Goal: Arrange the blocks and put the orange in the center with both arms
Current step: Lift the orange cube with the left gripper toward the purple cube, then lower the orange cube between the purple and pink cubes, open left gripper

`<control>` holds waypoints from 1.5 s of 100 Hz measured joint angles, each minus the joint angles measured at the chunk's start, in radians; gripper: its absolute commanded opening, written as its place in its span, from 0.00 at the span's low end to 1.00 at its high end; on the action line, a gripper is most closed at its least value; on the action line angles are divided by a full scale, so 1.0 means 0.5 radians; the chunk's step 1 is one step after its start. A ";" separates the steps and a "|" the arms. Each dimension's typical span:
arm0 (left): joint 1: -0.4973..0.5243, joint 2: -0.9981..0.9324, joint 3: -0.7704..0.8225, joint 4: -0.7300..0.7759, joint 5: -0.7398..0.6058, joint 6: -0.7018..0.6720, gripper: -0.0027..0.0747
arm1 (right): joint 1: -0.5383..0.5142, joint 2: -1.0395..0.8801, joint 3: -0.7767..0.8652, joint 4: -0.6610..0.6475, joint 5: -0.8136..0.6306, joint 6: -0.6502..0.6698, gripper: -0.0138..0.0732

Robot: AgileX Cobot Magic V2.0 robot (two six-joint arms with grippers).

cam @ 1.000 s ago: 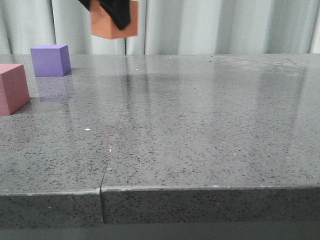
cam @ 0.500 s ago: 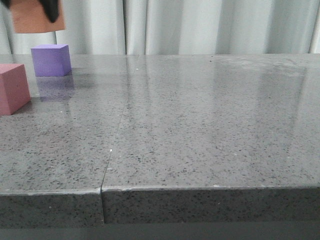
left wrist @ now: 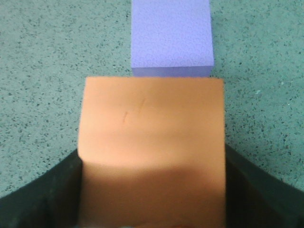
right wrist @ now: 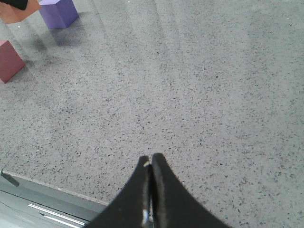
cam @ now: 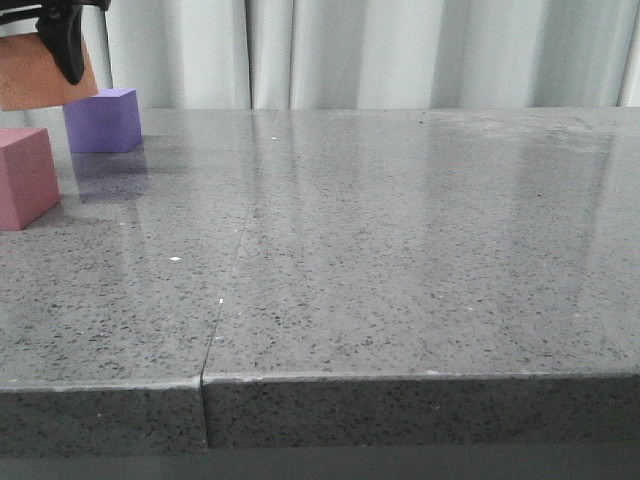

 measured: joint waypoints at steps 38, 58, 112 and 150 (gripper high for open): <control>0.000 0.199 0.000 -0.008 -0.009 -0.003 0.48 | 0.000 0.000 0.000 0.000 0.000 0.000 0.08; 0.000 0.239 0.000 -0.027 -0.009 -0.003 0.49 | 0.000 0.000 0.000 0.000 0.000 0.000 0.08; 0.000 0.247 0.000 -0.039 -0.005 -0.003 0.77 | 0.000 0.000 0.000 0.000 0.000 0.000 0.08; 0.000 0.049 0.000 -0.042 -0.013 -0.003 0.71 | 0.000 0.000 0.000 0.000 0.000 0.000 0.08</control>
